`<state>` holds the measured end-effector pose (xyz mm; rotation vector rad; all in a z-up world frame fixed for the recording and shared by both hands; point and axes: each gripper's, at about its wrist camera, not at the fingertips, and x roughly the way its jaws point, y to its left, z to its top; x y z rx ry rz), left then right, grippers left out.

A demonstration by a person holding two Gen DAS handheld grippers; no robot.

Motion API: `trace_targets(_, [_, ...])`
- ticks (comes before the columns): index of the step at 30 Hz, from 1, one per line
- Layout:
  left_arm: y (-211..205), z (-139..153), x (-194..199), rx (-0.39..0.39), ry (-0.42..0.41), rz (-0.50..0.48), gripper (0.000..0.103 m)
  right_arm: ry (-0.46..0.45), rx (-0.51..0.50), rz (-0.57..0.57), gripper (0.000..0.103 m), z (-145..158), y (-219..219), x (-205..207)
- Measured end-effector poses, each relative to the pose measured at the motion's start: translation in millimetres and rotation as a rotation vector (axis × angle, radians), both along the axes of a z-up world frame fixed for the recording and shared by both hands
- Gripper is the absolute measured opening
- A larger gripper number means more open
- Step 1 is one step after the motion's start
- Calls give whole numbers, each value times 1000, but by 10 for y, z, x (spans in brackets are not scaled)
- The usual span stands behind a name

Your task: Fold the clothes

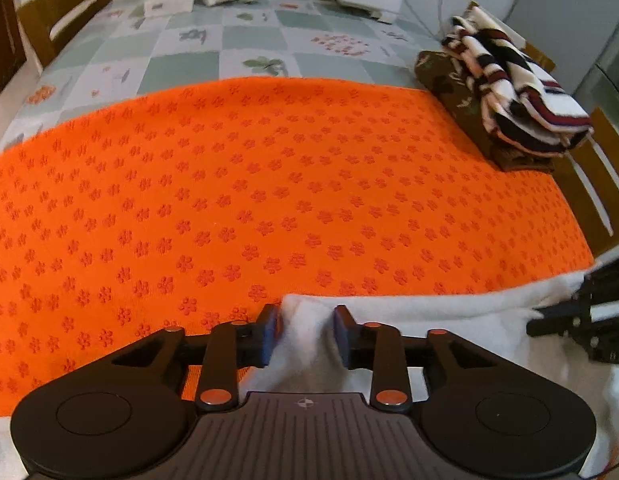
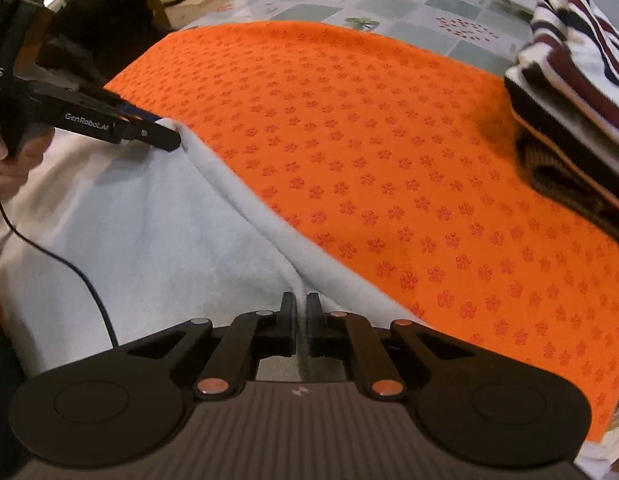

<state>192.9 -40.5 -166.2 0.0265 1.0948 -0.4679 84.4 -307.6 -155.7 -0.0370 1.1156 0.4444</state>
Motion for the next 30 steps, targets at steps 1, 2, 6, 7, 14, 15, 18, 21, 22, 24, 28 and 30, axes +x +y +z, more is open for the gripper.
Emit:
trace_targets(1, [38,25,18,-19,4,15,42,-4,0,-11,5,14,-7,-19])
trace_targets(2, [72,65,22,-35,-1,22,42,-7,0,-23,6,28,-13,-38])
trace_targets(6, [200,293,-34,-52,-62,43,44,-53,-21,-85,24,153,-17,-163])
trace_targets(7, [236,346,-56,-43,-77,44,46,-72,-32,-104,29,198,-13,-205])
trace_targets(14, [576,634,-325,-53,-96,71,51,-148,-15,-204,38,384,-55,-548])
trace_targets(15, [620,662,-379,-52,-97,78,52,-147,1,-213,38,369,-75,-599])
trace_targets(18, [738,715,-545,-49,-94,110,54,-136,13,-231,38,236,-138,-727])
trace_targets(21, [812,746,-710,-39,-92,152,54,-127,-17,-236,38,79,-219,-814])
trace_targets(22, [823,754,-775,-35,-95,168,54,-128,-38,-240,38,39,-266,-834])
trace_targets(24, [826,773,-906,-25,-106,194,55,-140,-70,-252,38,8,-379,-875])
trace_targets(28, [674,851,-1256,3,-145,265,56,-156,-59,-246,38,42,-609,-1007])
trace_targets(30, [546,900,-1463,8,-160,315,58,-177,-54,-205,38,87,-724,-1098])
